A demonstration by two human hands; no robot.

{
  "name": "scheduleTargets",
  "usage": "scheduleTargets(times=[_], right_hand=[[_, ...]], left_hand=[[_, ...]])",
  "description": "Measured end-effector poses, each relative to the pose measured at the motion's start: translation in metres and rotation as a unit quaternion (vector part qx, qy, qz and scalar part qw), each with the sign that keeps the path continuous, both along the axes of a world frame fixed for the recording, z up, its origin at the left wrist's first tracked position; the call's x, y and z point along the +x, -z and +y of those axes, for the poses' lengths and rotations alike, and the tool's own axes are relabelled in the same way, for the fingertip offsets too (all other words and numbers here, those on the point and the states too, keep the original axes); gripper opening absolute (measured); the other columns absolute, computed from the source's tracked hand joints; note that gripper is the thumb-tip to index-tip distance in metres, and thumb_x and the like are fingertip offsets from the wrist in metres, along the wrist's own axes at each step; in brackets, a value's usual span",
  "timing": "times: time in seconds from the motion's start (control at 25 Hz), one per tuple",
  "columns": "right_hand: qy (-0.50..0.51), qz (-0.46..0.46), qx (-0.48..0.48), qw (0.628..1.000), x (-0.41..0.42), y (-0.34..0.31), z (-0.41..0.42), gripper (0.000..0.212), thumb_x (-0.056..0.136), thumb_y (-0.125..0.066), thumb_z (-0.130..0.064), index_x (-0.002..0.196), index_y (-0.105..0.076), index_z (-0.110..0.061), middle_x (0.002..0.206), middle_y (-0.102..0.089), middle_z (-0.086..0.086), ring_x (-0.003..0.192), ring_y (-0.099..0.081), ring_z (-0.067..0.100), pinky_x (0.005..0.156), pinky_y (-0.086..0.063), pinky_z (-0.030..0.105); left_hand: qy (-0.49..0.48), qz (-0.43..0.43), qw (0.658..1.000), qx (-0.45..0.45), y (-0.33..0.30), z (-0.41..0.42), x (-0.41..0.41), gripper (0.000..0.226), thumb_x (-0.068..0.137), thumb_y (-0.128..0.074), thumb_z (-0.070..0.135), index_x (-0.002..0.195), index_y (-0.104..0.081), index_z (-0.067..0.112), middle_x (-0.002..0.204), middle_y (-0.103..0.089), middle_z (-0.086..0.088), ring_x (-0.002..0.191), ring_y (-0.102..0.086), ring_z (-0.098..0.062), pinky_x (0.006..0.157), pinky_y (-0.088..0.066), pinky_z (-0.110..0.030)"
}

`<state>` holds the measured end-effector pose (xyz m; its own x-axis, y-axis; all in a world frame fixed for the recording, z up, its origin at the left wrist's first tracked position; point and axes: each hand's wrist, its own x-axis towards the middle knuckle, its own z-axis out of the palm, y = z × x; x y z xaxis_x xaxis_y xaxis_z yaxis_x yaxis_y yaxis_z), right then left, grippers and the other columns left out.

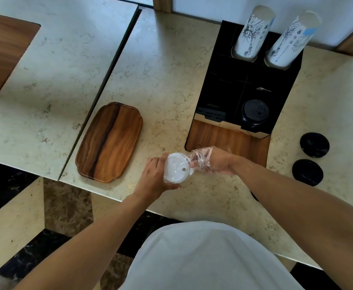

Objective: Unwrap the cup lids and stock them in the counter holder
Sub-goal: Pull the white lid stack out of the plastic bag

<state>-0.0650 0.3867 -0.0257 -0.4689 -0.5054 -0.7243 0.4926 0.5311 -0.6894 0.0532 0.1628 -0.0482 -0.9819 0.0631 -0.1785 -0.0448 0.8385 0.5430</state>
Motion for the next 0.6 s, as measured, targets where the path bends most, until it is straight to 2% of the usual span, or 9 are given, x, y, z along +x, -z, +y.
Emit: scheduleTargets(times=[0.12,0.2,0.28,0.4,0.48,0.52,0.6], right_hand=[[0.0,-0.005,-0.007,1.0,-0.0019,-0.0021,-0.0024,0.019,0.083,-0.083,-0.031,0.098,-0.078,-0.019,0.067,-0.07,-0.006,0.055,-0.056,0.007,0.044,-0.044,0.02],[-0.005,-0.013,0.001,1.0,-0.0025,-0.0044,-0.0043,0.027,0.073,-0.085,-0.041,0.094,-0.079,-0.026,0.071,-0.073,-0.005,0.056,-0.057,0.007,0.048,-0.046,0.021],[-0.032,0.001,0.022,0.999,-0.0029,-0.0041,-0.0049,0.04,0.066,-0.084,-0.048,0.1,-0.079,-0.027,0.075,-0.075,-0.003,0.06,-0.059,0.009,0.053,-0.049,0.023],[-0.063,0.032,0.045,0.996,-0.0022,-0.0001,-0.005,0.042,0.076,-0.086,-0.04,0.112,-0.077,-0.021,0.086,-0.077,0.01,0.071,-0.059,0.016,0.062,-0.051,0.029],[-0.047,0.036,0.046,0.997,-0.0007,0.0013,-0.0059,0.042,0.076,-0.087,-0.035,0.113,-0.077,-0.016,0.098,-0.076,0.021,0.074,-0.06,0.019,0.064,-0.052,0.032],[-0.035,0.034,0.052,0.997,-0.0004,0.0007,-0.0063,0.042,0.075,-0.088,-0.036,0.11,-0.078,-0.015,0.097,-0.076,0.021,0.073,-0.06,0.019,0.063,-0.051,0.031],[-0.026,0.033,0.077,0.996,-0.0009,0.0002,-0.0071,0.042,0.073,-0.088,-0.042,0.1,-0.08,-0.011,0.082,-0.076,0.013,0.066,-0.06,0.015,0.054,-0.049,0.026]], left_hand=[[0.006,0.003,1.0,0.009,0.0013,0.0003,-0.0007,0.11,0.055,-0.098,0.041,0.143,-0.046,0.002,0.118,-0.064,-0.018,0.108,-0.054,-0.035,0.087,-0.042,-0.037],[0.016,0.009,1.0,0.01,0.003,0.0,-0.002,0.108,0.055,-0.098,0.04,0.142,-0.046,0.003,0.118,-0.065,-0.017,0.108,-0.054,-0.034,0.086,-0.041,-0.035],[0.03,0.017,0.999,0.002,0.0046,0.0008,-0.0021,0.109,0.056,-0.098,0.04,0.143,-0.045,0.003,0.122,-0.064,-0.018,0.109,-0.054,-0.033,0.089,-0.045,-0.038],[0.04,0.025,0.999,0.0,0.0062,0.0014,-0.0016,0.108,0.058,-0.097,0.041,0.144,-0.045,0.004,0.125,-0.062,-0.017,0.112,-0.052,-0.031,0.092,-0.044,-0.037],[0.037,0.028,0.999,0.003,0.0066,0.0001,-0.0017,0.106,0.058,-0.098,0.04,0.144,-0.046,0.004,0.125,-0.061,-0.016,0.113,-0.051,-0.031,0.093,-0.046,-0.039],[0.035,0.03,0.999,0.001,0.0071,-0.0008,-0.0022,0.106,0.057,-0.098,0.04,0.143,-0.047,0.004,0.125,-0.06,-0.016,0.114,-0.05,-0.031,0.093,-0.047,-0.04],[0.03,0.032,0.999,-0.008,0.0078,-0.0015,-0.0028,0.106,0.057,-0.098,0.042,0.142,-0.048,0.004,0.125,-0.058,-0.015,0.114,-0.049,-0.031,0.094,-0.047,-0.041]])
